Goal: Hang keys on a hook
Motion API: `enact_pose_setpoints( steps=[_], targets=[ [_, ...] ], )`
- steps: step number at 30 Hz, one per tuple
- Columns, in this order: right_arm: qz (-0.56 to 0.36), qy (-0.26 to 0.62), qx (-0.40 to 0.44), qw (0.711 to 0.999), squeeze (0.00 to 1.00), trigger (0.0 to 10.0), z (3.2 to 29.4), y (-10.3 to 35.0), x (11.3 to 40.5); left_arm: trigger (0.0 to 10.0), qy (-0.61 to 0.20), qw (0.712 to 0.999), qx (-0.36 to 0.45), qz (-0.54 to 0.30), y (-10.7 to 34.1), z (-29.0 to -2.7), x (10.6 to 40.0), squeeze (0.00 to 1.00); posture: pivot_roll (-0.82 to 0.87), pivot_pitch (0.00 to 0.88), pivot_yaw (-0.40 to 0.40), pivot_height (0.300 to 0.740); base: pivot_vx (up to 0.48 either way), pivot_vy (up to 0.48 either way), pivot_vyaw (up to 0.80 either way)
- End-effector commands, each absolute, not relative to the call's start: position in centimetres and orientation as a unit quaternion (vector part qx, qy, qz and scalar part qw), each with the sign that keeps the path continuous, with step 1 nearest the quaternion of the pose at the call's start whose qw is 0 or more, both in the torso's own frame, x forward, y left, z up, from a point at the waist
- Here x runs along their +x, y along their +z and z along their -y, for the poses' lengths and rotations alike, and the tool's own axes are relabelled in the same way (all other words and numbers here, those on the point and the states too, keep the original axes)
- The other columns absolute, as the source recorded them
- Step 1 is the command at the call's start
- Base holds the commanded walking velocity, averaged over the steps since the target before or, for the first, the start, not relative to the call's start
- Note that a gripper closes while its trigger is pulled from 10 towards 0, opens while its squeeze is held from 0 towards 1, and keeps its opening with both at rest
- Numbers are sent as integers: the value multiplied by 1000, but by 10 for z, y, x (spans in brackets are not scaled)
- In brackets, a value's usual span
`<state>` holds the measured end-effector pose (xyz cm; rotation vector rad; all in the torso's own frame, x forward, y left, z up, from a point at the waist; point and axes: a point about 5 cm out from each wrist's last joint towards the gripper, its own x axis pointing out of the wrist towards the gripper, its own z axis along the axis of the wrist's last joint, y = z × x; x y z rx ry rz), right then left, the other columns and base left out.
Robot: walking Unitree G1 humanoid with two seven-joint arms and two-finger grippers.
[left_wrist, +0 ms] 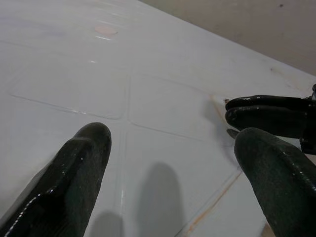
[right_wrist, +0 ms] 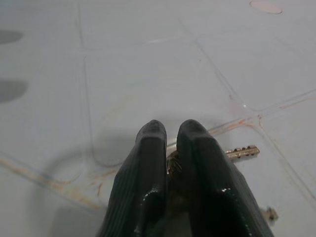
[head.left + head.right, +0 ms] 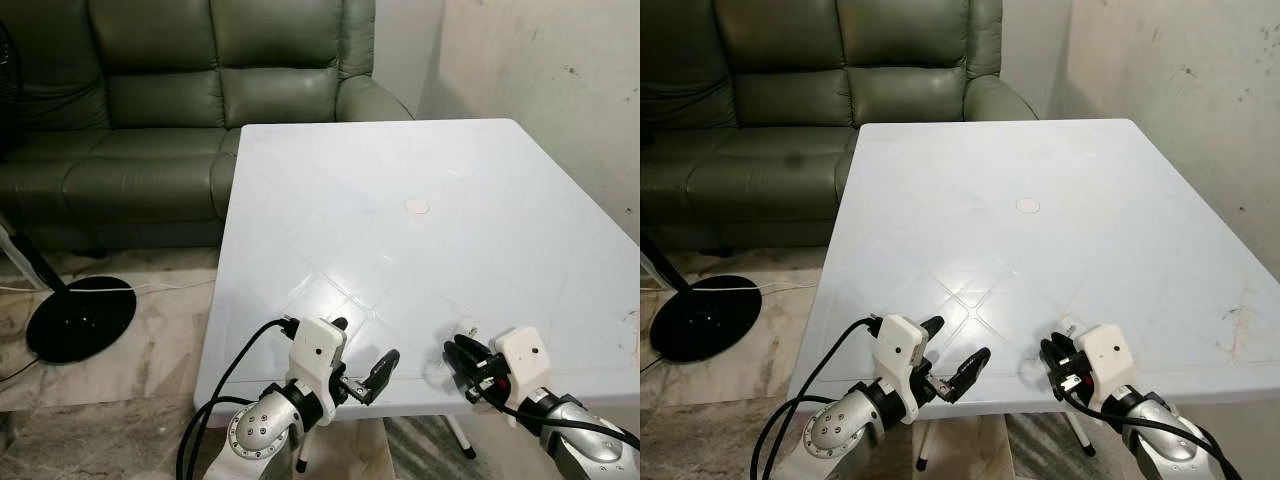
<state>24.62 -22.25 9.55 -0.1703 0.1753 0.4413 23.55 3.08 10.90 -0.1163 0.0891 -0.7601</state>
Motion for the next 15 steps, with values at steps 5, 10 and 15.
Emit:
enact_pose_setpoints(
  steps=[5, 10, 15],
  targets=[
    [-66, 182, -70, 978, 0, 0, 229, 101, 253, 10000, -371, 926, -63, -37, 113, -28, 234, 0, -40, 119, -32, 740, 0, 0, 0],
    [-41, 176, -46, 982, 0, 0, 229, 108, 257, 10000, -370, 926, -65, -37, 113, -27, 234, 0, -36, 115, -35, 740, 0, 0, 0],
    [-19, 167, -27, 985, 0, 0, 230, 115, 261, 10000, -369, 926, -65, -37, 113, -27, 234, 0, -33, 108, -36, 740, 0, 0, 0]
  ],
)
